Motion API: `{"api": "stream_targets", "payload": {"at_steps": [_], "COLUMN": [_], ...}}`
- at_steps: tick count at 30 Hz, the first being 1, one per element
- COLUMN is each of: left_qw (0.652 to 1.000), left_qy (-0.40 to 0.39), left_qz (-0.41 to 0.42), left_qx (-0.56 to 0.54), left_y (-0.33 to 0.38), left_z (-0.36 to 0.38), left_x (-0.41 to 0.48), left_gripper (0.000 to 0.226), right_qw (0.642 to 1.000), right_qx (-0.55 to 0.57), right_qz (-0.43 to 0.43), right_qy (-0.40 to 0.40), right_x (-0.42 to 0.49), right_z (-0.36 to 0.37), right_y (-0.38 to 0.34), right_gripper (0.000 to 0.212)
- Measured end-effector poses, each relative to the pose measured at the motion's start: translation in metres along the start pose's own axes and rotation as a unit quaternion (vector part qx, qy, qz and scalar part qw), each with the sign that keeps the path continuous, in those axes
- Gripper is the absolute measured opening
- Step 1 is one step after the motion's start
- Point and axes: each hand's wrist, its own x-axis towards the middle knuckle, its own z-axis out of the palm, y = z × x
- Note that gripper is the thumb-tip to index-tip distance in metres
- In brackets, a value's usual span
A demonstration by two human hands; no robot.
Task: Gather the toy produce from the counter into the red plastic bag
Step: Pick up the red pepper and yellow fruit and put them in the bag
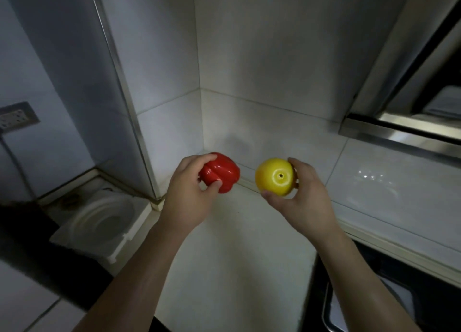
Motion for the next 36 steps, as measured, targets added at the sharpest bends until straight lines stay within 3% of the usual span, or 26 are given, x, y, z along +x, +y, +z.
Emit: {"api": "stream_targets", "payload": {"at_steps": [20, 36], "left_qw": [0.991, 0.973], "left_qy": [-0.082, -0.144], "left_qz": [0.061, 0.111], "left_qx": [-0.089, -0.144], "left_y": [0.019, 0.145], "left_z": [-0.027, 0.06], "left_x": [-0.026, -0.096], "left_gripper": [0.058, 0.056], "right_qw": [0.99, 0.973], "right_qx": [-0.049, -0.092], "right_qz": [0.09, 0.147], "right_qy": [0.095, 0.153], "right_x": [-0.092, -0.186], "right_z": [-0.03, -0.178], "right_y": [-0.05, -0.007], "right_gripper": [0.087, 0.086]}}
